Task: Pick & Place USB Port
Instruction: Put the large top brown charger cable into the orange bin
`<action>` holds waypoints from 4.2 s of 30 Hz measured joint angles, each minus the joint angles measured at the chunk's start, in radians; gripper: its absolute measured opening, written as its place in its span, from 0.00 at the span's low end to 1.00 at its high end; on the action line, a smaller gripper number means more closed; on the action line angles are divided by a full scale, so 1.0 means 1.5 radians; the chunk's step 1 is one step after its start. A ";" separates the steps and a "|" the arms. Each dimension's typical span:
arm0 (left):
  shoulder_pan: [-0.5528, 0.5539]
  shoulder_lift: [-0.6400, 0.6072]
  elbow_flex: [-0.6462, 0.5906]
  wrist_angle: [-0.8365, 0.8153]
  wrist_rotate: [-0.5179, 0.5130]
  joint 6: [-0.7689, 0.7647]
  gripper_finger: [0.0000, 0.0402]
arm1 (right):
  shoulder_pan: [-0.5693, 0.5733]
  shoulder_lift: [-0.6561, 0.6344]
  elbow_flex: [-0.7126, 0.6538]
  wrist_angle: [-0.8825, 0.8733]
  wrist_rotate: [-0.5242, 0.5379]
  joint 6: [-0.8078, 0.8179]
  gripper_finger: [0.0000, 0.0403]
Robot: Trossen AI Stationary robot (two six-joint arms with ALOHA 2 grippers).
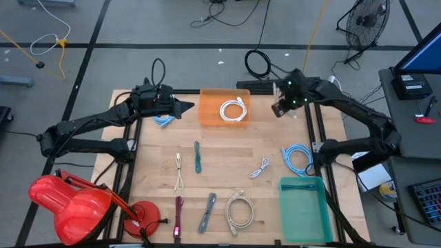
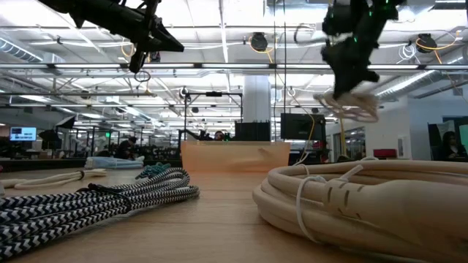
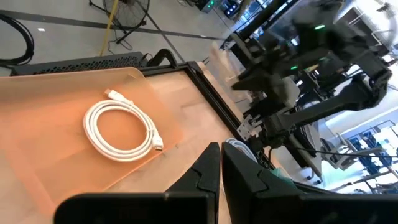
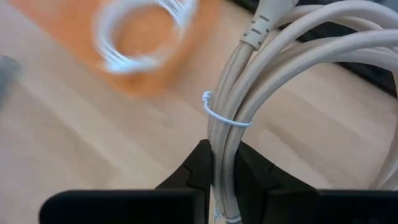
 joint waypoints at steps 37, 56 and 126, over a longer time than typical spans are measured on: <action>0.005 0.000 0.000 -0.018 0.175 0.093 0.03 | 0.217 0.415 0.310 0.433 -0.136 0.233 0.08; 0.163 0.103 0.000 -0.041 0.397 -0.112 0.07 | 0.298 0.336 0.376 0.007 -0.114 -0.094 0.08; 0.111 0.466 0.476 -0.114 0.555 -0.130 0.52 | 0.441 0.307 0.378 0.065 0.286 -0.026 0.08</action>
